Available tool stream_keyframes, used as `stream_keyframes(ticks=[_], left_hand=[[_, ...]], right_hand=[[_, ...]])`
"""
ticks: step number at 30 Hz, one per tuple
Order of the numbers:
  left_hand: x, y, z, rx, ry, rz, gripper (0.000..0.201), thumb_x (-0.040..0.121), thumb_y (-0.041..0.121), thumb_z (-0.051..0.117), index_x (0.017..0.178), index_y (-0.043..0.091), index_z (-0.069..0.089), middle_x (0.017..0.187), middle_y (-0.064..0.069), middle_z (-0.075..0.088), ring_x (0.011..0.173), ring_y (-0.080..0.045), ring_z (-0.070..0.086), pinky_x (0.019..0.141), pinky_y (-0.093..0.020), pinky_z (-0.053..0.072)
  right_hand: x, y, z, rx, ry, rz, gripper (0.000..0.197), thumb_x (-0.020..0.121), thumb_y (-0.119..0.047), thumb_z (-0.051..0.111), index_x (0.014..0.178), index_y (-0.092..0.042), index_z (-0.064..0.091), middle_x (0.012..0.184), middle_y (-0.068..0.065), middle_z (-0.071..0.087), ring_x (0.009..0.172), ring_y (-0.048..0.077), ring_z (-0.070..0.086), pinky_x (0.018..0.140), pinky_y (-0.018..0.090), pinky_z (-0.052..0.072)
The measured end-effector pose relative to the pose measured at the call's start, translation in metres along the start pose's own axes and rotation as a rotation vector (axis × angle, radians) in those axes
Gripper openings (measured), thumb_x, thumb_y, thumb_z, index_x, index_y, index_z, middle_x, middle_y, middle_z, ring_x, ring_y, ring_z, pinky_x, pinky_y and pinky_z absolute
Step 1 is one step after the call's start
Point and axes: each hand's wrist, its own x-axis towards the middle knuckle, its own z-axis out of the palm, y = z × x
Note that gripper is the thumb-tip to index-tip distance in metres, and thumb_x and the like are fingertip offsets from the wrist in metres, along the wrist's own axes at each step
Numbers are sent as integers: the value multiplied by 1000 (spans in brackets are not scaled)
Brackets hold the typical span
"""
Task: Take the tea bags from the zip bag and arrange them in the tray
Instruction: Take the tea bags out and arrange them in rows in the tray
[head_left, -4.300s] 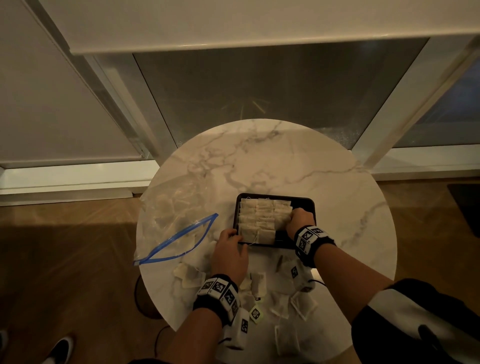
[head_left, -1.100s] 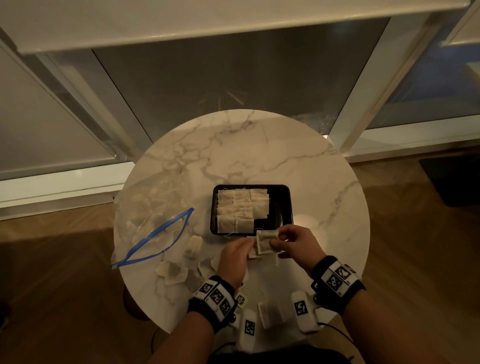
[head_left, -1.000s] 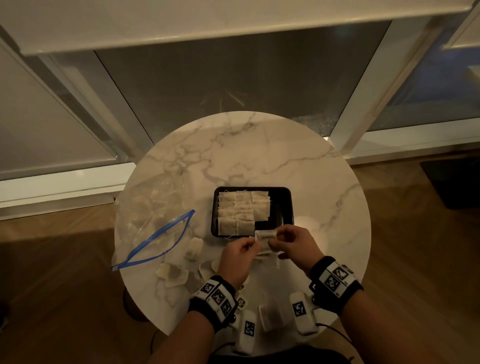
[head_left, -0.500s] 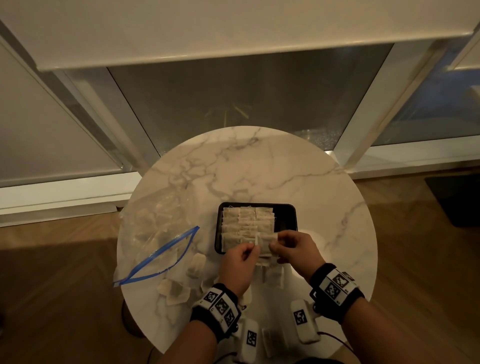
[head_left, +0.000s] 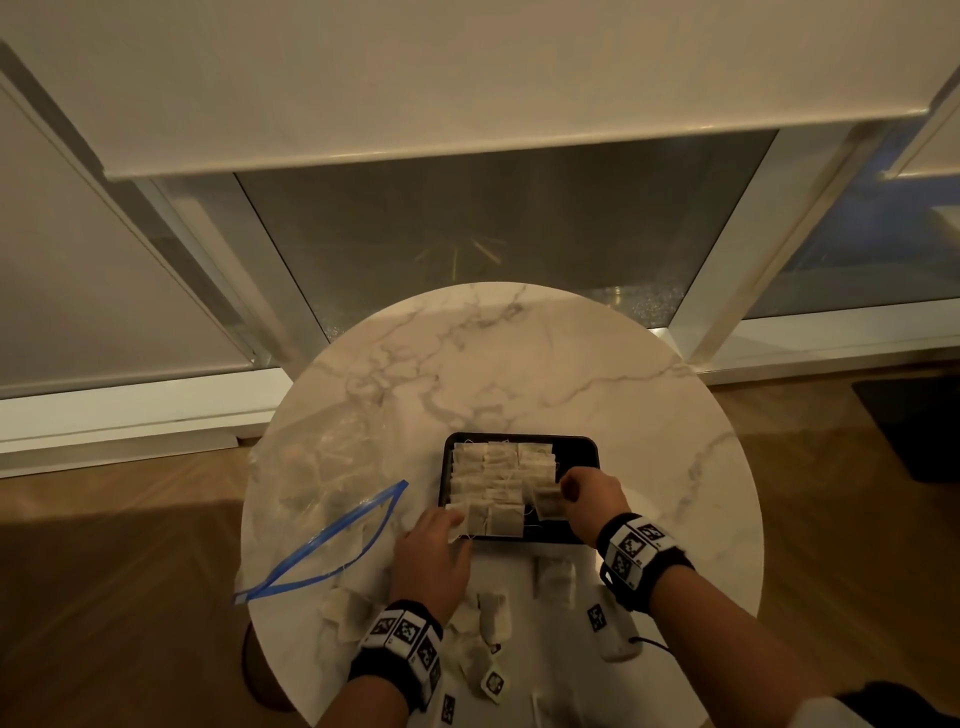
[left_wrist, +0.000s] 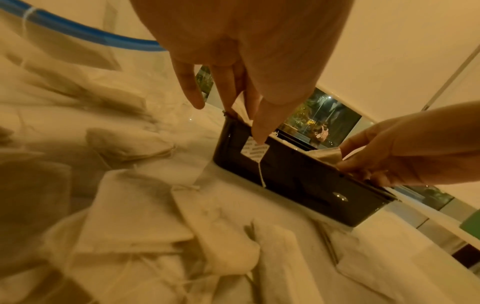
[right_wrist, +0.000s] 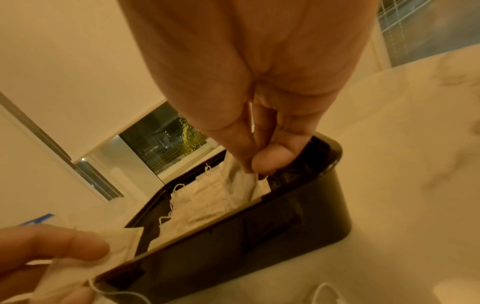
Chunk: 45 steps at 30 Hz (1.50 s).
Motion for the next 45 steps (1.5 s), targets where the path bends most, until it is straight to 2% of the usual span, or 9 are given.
stream_keyframes(ticks=[3, 6, 17, 23, 26, 35, 39, 43, 45], left_hand=[[0, -1, 0, -27, -22, 29, 28, 92, 19, 66, 120, 21, 62, 113, 15, 53, 102, -3, 53, 92, -16, 41], [0, -3, 0, -50, -24, 19, 29, 92, 16, 66, 120, 20, 61, 111, 16, 49, 104, -4, 53, 90, -11, 36], [-13, -10, 1, -118, 29, -30, 29, 93, 22, 66, 122, 20, 60, 113, 15, 51, 106, -3, 52, 93, -15, 40], [-14, -16, 1, -118, 63, -61, 31, 93, 23, 67, 122, 18, 60, 118, 9, 55, 104, -3, 51, 92, -16, 39], [-15, -16, -1, -123, 67, -73, 30, 93, 22, 67, 122, 18, 60, 116, 12, 52, 106, -5, 53, 92, -15, 38], [-17, -14, 1, -127, 94, -93, 31, 93, 22, 66, 123, 18, 59, 118, 10, 55, 105, -3, 51, 91, -14, 37], [-18, -12, 2, -133, 108, -94, 31, 93, 23, 66, 123, 19, 60, 119, 8, 57, 106, -4, 53, 94, -18, 41], [-20, -10, -1, -46, 156, -54, 25, 93, 29, 65, 117, 25, 62, 113, 14, 59, 104, -6, 56, 97, -30, 46], [-20, -7, -2, -79, 186, -25, 21, 95, 25, 63, 115, 24, 63, 110, 14, 60, 101, -5, 56, 94, -28, 48]], right_hand=[[6, -6, 1, -88, -51, 5, 25, 88, -2, 51, 105, -12, 67, 107, 11, 64, 92, 27, 60, 79, 29, 51], [10, -9, 3, -132, -71, 7, 26, 89, -1, 51, 107, -10, 66, 111, 13, 65, 102, 30, 61, 84, 30, 51], [26, -21, 25, -139, -65, -7, 27, 92, -6, 49, 113, -8, 65, 113, 15, 65, 105, 33, 62, 87, 34, 53], [33, -24, 34, -138, -38, -41, 21, 90, -16, 57, 109, -10, 62, 111, 14, 66, 103, 30, 61, 86, 33, 51], [34, -25, 35, -128, -16, -35, 25, 91, -17, 58, 115, -11, 59, 115, 13, 64, 107, 31, 59, 89, 34, 50], [36, -23, 37, -115, 5, -17, 20, 93, -13, 55, 108, -8, 65, 109, 14, 67, 100, 31, 62, 86, 35, 53], [36, -23, 36, -119, 3, -14, 20, 93, -14, 56, 109, -8, 66, 109, 14, 67, 100, 31, 63, 86, 35, 54], [35, -22, 34, -91, 20, 5, 20, 91, -14, 57, 108, -9, 66, 109, 13, 65, 100, 31, 63, 84, 32, 53], [33, -21, 32, -45, 50, 12, 18, 89, -15, 59, 106, -12, 66, 108, 13, 64, 97, 30, 62, 82, 32, 53]])
